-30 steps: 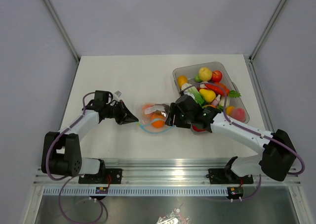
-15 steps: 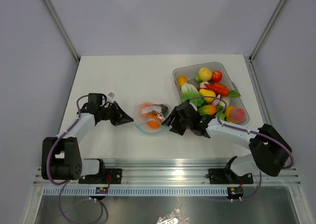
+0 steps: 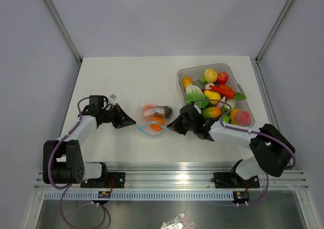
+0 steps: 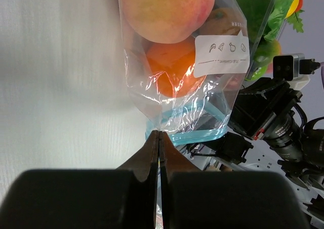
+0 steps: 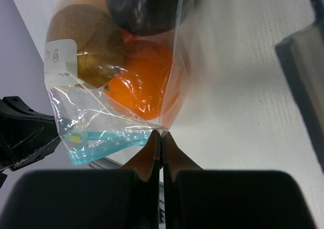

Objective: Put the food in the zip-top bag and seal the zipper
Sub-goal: Adjust the zipper food storage bag at the center of the board.

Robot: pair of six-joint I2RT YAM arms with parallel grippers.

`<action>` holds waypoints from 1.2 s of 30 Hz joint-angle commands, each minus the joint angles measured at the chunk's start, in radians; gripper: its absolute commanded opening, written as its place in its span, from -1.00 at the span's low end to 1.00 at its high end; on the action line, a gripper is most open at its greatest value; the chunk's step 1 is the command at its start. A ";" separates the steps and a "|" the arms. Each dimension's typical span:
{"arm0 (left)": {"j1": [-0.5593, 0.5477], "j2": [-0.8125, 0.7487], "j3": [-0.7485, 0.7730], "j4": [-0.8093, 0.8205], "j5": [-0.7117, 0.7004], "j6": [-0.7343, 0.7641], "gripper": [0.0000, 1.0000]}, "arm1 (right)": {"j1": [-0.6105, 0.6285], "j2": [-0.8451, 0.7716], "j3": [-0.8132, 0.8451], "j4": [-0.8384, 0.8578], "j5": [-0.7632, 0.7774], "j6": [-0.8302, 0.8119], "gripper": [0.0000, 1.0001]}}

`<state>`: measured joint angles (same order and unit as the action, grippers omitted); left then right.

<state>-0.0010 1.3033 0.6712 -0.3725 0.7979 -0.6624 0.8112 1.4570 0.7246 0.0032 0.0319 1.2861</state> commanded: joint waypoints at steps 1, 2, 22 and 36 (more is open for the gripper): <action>0.030 -0.004 0.001 0.004 0.017 0.012 -1.00 | -0.004 -0.001 0.051 0.001 0.057 -0.019 -1.00; 0.036 -0.004 0.002 0.004 0.018 0.011 -1.00 | -0.004 -0.001 0.061 -0.032 0.059 -0.027 -1.00; 0.072 0.036 0.202 0.273 0.095 -0.256 -1.00 | -0.262 0.416 0.759 -0.195 -0.131 -0.507 -0.99; 0.009 0.018 -0.061 0.409 0.072 -0.258 -1.00 | -0.175 0.217 0.602 -0.321 -0.052 -0.493 -0.11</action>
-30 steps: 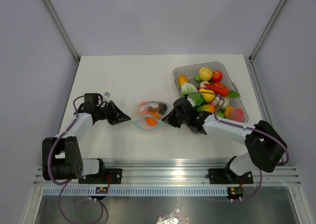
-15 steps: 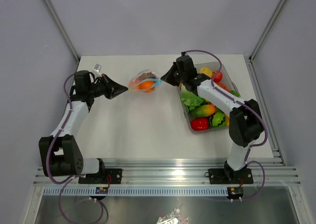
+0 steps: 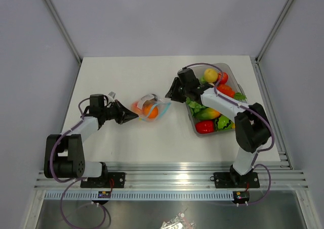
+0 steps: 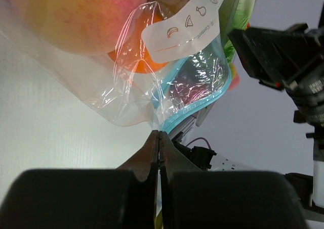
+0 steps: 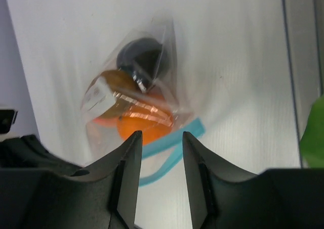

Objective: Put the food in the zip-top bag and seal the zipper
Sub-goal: Adjust the zipper food storage bag at the center of the board, then zip the zipper food storage bag at the center of the board.

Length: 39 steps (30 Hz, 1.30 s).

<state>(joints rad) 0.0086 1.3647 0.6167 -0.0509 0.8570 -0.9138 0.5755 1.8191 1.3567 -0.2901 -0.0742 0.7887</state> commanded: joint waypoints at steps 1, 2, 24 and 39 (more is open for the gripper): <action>-0.001 -0.052 -0.009 0.085 0.010 -0.008 -1.00 | 0.079 -0.193 -0.051 -0.027 0.068 0.024 -0.11; -0.025 -0.059 -0.014 0.085 0.010 -0.011 -1.00 | 0.118 -0.216 -0.098 -0.027 0.105 0.079 -0.12; -0.098 -0.119 -0.138 0.082 -0.039 0.018 -1.00 | 0.403 -0.153 -0.378 0.422 0.080 0.719 -0.14; -0.098 -0.105 -0.144 0.085 -0.033 0.024 -1.00 | 0.417 -0.096 -0.447 0.523 0.099 0.834 -0.18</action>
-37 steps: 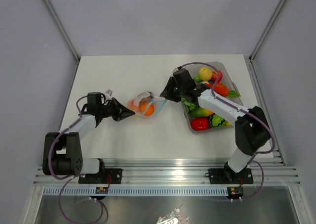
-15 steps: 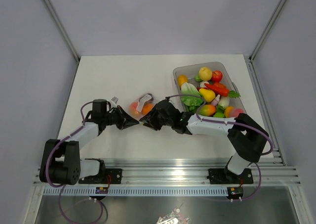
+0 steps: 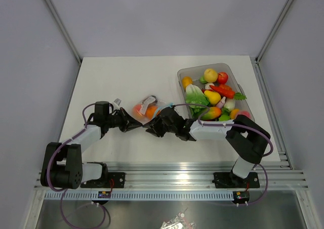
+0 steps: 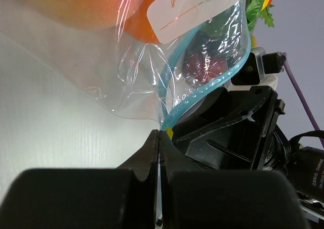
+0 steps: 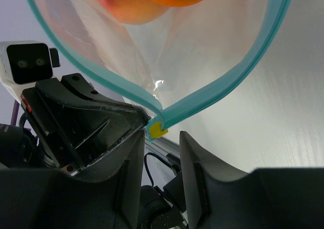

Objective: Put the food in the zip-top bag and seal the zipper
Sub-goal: Zip the zipper food storage bag at the center of the board.

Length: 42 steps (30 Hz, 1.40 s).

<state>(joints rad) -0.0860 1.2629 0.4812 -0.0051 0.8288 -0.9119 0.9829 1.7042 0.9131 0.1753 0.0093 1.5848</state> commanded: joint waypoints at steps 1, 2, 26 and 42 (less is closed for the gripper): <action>-0.003 -0.005 -0.009 0.039 -0.003 0.022 -1.00 | 0.010 0.021 -0.006 0.067 0.018 0.040 -0.21; -0.003 -0.002 -0.007 0.037 -0.005 0.027 -1.00 | 0.008 0.025 -0.006 0.075 0.020 0.041 -0.22; 0.005 0.026 -0.004 0.033 0.004 0.031 -1.00 | -0.010 0.006 -0.011 0.026 0.087 0.003 -0.58; 0.031 0.030 0.008 -0.034 0.065 0.056 0.12 | -0.015 0.041 0.061 -0.007 0.100 -0.111 -1.00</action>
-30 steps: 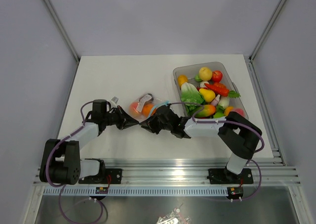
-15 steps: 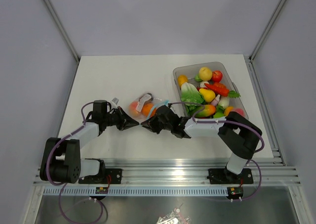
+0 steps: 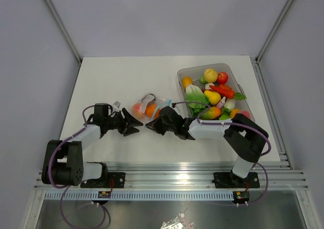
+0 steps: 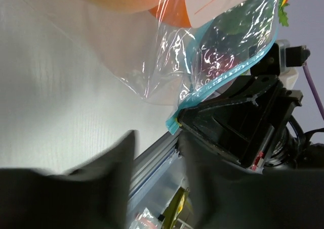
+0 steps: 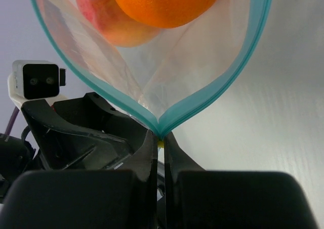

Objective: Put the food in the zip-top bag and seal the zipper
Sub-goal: Zip the zipper food storage bag at the center of the board.

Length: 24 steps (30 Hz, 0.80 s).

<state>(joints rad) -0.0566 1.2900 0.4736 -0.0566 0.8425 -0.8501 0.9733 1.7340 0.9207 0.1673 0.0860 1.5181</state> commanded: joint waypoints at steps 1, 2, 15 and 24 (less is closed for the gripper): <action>0.001 -0.004 0.001 0.032 0.058 -0.016 0.15 | -0.005 0.015 0.061 0.006 0.015 -0.047 -1.00; 0.001 -0.006 -0.006 0.041 0.064 -0.024 0.18 | -0.005 0.018 0.064 0.009 0.014 -0.047 -1.00; -0.006 0.054 -0.132 0.497 0.040 -0.348 -0.27 | -0.005 0.018 0.064 0.018 0.009 -0.047 -0.99; -0.006 0.068 -0.127 0.566 0.015 -0.414 -0.30 | -0.005 0.025 0.066 0.029 -0.002 -0.056 -0.99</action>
<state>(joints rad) -0.0597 1.3441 0.3378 0.4141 0.8703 -1.2274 0.9718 1.7515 0.9592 0.1680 0.0849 1.4799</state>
